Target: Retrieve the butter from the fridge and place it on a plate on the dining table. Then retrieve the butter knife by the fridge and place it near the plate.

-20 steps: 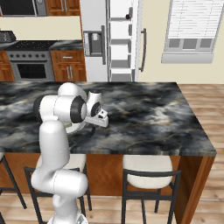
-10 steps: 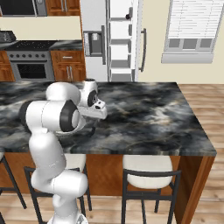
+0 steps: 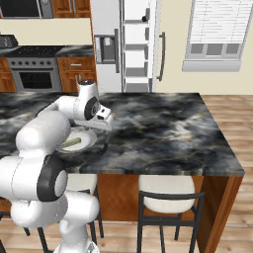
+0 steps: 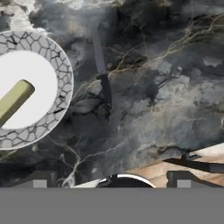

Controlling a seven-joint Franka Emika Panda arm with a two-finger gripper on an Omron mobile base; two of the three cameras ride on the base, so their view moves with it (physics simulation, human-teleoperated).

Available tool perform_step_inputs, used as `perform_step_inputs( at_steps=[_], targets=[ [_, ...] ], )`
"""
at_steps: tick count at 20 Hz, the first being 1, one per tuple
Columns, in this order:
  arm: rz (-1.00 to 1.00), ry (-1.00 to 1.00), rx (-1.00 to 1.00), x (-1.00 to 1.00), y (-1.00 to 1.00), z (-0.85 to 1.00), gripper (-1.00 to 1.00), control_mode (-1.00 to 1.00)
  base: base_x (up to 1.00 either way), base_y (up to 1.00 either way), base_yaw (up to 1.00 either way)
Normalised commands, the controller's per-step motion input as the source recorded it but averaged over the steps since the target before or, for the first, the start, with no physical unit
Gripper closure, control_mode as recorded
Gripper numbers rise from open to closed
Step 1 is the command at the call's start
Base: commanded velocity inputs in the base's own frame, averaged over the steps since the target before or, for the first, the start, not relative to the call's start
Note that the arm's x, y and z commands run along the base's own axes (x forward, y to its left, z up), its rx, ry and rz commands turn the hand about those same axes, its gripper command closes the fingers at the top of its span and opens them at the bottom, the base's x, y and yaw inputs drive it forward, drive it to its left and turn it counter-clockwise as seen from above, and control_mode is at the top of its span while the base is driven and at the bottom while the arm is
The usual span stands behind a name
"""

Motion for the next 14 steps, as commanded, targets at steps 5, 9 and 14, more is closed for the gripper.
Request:
perform_step_inputs(
  at_steps=[5, 9, 14],
  targets=[
    [0.09, -0.08, -0.09, -1.0, 0.04, 0.86, -1.0, -1.0, 0.0, 0.0, 0.0],
    [0.11, 0.05, -0.1, -1.0, 0.12, 0.98, -1.0, -1.0, 0.0, 0.0, 0.0],
    [0.01, 0.35, -0.02, -0.63, 0.01, 0.48, -1.0, -1.0, 0.0, 0.0, 0.0]
  ],
)
